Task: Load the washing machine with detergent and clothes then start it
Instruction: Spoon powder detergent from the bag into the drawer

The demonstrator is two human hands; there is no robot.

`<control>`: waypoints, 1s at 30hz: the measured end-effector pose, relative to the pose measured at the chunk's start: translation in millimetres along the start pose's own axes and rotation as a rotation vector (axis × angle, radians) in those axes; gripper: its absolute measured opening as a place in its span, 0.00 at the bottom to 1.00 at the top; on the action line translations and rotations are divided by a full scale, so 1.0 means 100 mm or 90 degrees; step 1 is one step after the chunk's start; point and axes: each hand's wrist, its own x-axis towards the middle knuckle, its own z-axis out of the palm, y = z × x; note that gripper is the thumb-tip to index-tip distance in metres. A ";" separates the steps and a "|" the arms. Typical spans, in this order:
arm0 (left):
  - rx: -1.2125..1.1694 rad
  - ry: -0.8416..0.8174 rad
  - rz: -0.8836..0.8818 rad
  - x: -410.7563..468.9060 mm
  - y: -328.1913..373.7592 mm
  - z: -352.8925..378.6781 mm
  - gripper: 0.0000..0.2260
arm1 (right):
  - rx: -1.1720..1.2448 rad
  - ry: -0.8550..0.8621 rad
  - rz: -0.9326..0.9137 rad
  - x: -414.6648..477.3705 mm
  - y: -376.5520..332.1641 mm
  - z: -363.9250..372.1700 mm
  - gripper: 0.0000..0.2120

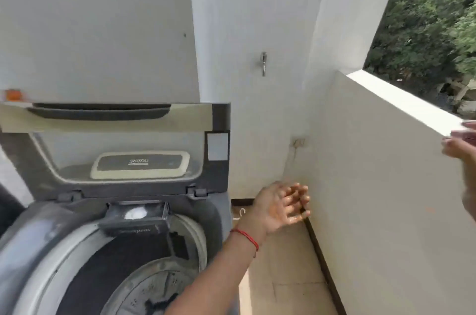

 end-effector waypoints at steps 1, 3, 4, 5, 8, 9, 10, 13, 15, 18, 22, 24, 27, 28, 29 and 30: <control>-0.016 0.043 0.013 -0.17 0.06 -0.34 0.11 | 0.017 -0.073 0.051 -0.26 0.13 0.27 0.14; -0.054 0.140 0.023 -0.55 0.17 -1.00 0.09 | 0.022 -0.229 0.201 -0.94 0.41 0.90 0.11; -0.082 0.186 0.021 -0.73 0.22 -1.31 0.08 | 0.041 -0.312 0.281 -1.32 0.56 1.27 0.09; -0.115 0.227 0.017 -0.92 0.26 -1.61 0.08 | 0.065 -0.372 0.371 -1.67 0.68 1.59 0.08; -0.192 0.343 0.014 -1.37 0.43 -2.35 0.12 | 0.082 -0.479 0.640 -2.49 1.01 2.38 0.08; -0.213 0.374 0.021 -1.48 0.49 -2.54 0.14 | 0.080 -0.480 0.709 -2.71 1.12 2.60 0.11; -0.235 0.397 0.034 -1.56 0.56 -2.69 0.19 | 0.086 -0.464 0.770 -2.90 1.24 2.80 0.16; -0.299 0.432 0.108 -1.69 0.74 -3.00 0.34 | 0.123 -0.357 0.875 -3.31 1.53 3.25 0.35; -0.302 0.441 0.158 -1.71 0.82 -3.13 0.37 | 0.154 -0.277 0.907 -3.43 1.63 3.44 0.36; -0.257 0.448 0.179 -1.65 0.92 -3.23 0.36 | 0.181 -0.191 0.919 -3.52 1.75 3.60 0.29; -0.198 0.452 0.179 -1.53 0.94 -3.28 0.27 | 0.189 -0.134 0.871 -3.53 1.87 3.68 0.22; -0.179 0.465 0.178 -1.49 0.91 -3.32 0.26 | 0.186 -0.110 0.865 -3.52 1.89 3.71 0.20; -0.170 0.485 0.178 -1.45 0.95 -3.34 0.26 | 0.179 -0.061 0.850 -3.48 1.88 3.79 0.23; -0.169 0.496 0.180 -1.43 0.99 -3.34 0.26 | 0.184 -0.051 0.843 -3.46 1.87 3.83 0.23; -0.168 0.507 0.180 -1.41 1.03 -3.34 0.27 | 0.186 -0.046 0.840 -3.43 1.86 3.87 0.24; -0.170 0.516 0.181 -1.39 1.06 -3.34 0.27 | 0.186 -0.047 0.838 -3.40 1.85 3.91 0.25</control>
